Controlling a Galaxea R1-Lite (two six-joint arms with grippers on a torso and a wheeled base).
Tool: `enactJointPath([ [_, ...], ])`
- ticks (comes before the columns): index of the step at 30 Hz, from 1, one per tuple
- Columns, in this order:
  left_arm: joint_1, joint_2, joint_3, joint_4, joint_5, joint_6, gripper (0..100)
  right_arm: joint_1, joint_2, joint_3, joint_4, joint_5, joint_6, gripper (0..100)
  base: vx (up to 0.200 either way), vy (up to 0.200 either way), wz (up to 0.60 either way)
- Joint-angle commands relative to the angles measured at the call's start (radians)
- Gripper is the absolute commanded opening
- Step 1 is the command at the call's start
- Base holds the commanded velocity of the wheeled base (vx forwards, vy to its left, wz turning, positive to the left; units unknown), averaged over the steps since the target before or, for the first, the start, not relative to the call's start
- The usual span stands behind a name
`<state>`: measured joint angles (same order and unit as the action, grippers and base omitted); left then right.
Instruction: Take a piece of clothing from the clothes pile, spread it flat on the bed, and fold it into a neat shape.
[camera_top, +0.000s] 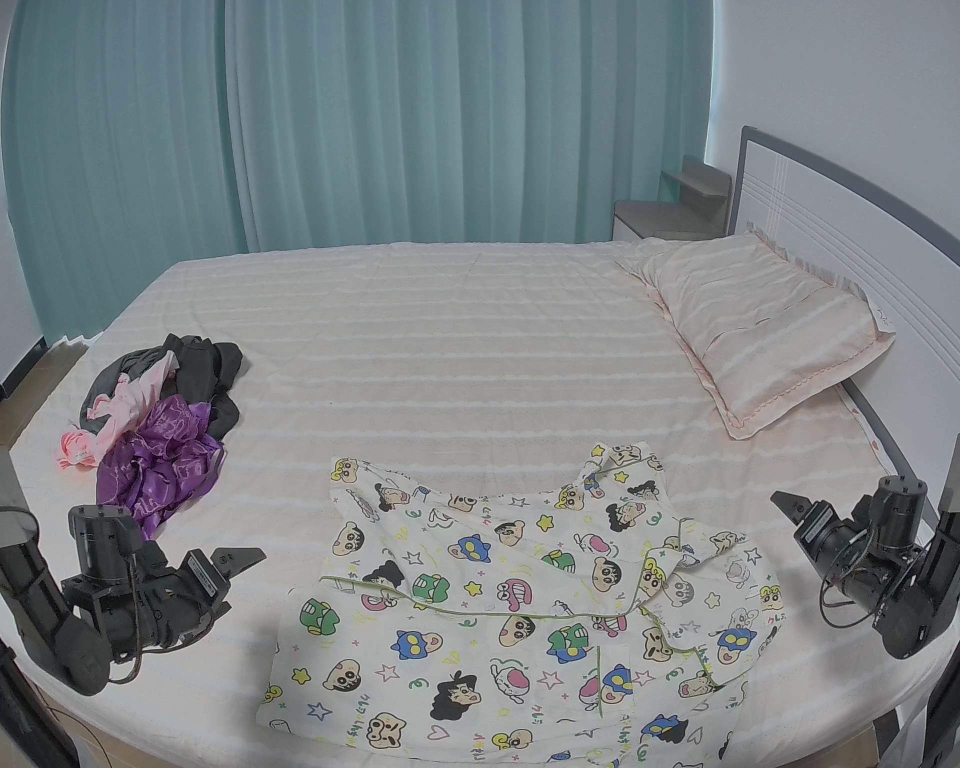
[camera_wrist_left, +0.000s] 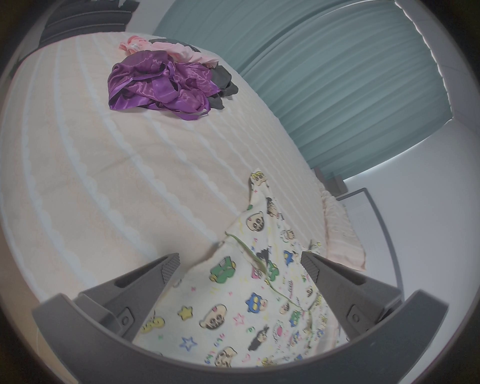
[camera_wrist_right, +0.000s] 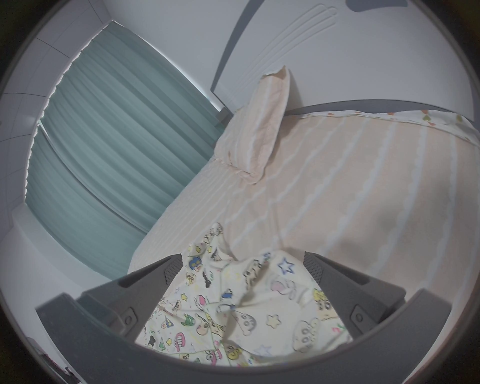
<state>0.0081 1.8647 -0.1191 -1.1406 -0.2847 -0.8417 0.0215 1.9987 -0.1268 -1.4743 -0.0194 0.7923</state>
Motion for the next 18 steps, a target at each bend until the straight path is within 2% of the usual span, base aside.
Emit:
enactJointPath([
  [1,-0.008,-0.19,0.088,-0.001,-0.067,-0.06,100,0.055,-0.046,-0.201,0.173,-0.001,-0.001,100,0.0,0.0,0.0],
  [2,-0.008,-0.19,0.088,-0.001,-0.067,-0.06,100,0.055,-0.046,-0.201,0.173,-0.001,-0.001,100,0.0,0.0,0.0],
  [5,-0.026,-0.236,0.088,0.001,-0.068,-0.117,100,0.072,-0.018,-0.419,0.402,0.015,-0.001,100,0.0,0.0,0.0],
  [9,-0.042,-0.229,0.087,0.001,-0.071,-0.139,100,0.083,0.075,-0.613,0.565,0.067,-0.001,100,0.0,0.0,0.0],
  [14,-0.048,-0.213,0.081,-0.001,-0.085,-0.154,100,0.103,0.186,-0.735,0.609,0.085,-0.019,100,0.0,0.0,0.0],
  [15,-0.05,-0.21,0.079,-0.001,-0.099,-0.165,100,0.115,0.23,-0.775,0.637,0.098,-0.058,100,0.0,0.0,0.0],
  [18,-0.059,-0.197,0.076,-0.001,-0.114,-0.185,100,0.123,0.298,-0.833,0.663,0.116,-0.104,100,0.0,0.0,0.0],
])
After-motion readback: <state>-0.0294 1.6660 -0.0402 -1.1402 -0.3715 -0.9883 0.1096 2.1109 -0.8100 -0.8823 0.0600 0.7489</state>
